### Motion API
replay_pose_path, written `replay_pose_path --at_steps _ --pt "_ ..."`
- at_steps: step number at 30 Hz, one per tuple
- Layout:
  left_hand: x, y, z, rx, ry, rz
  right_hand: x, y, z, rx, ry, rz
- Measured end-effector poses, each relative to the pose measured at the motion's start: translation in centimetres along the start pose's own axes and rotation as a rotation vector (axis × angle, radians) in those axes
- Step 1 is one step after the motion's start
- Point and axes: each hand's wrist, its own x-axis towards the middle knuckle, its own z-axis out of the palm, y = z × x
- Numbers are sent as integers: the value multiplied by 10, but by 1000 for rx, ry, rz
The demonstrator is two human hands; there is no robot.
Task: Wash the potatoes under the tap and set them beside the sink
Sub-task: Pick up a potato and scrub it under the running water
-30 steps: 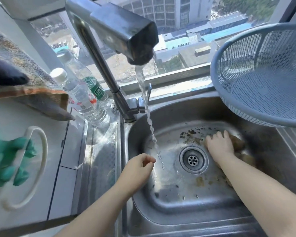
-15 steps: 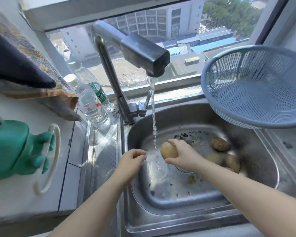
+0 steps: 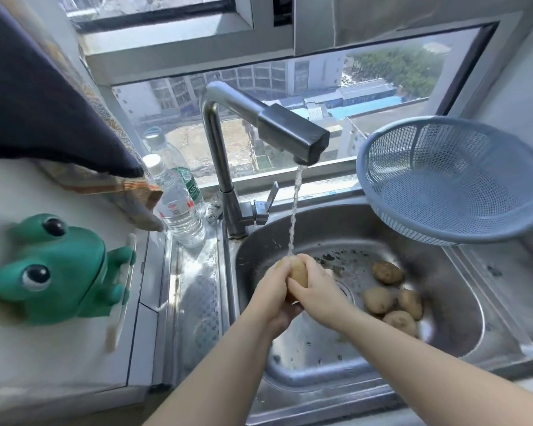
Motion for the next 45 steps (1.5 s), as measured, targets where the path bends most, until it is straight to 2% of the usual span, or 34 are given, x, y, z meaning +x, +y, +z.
replay_pose_path --at_steps 3,6,11,15,17,20,24,27,30,34,38,40,42,45 --pt "-3 2 1 -176 24 -136 -2 1 2 127 -38 12" --pt "-2 -2 5 -239 80 -151 2 -4 5 272 -29 35" --pt "-9 -8 13 -4 136 32 15 -16 14 523 102 260" --pt "-10 -11 3 124 86 143 21 -21 15 693 64 518" --pt "-8 -15 -2 146 56 169 20 -23 14 698 57 578" --pt "-2 -15 -2 108 109 181 13 -24 12 723 4 452" --pt "5 -1 -1 31 137 96 5 -27 12 698 -77 245" --pt "9 4 -1 28 149 44 6 -24 11 641 -58 197" --pt "9 4 -1 98 188 42 11 -23 13 647 10 223" --pt "-1 6 -3 195 187 78 15 -31 15 638 67 356" --pt "-11 -2 -1 206 129 163 13 -37 4 858 -17 554" --pt "-8 -9 -3 219 150 206 10 -38 2 866 -44 603" --pt "-2 -10 -6 227 204 229 5 -40 5 854 -44 565" --pt "7 -3 -12 202 262 184 -1 -36 12 787 -76 349"
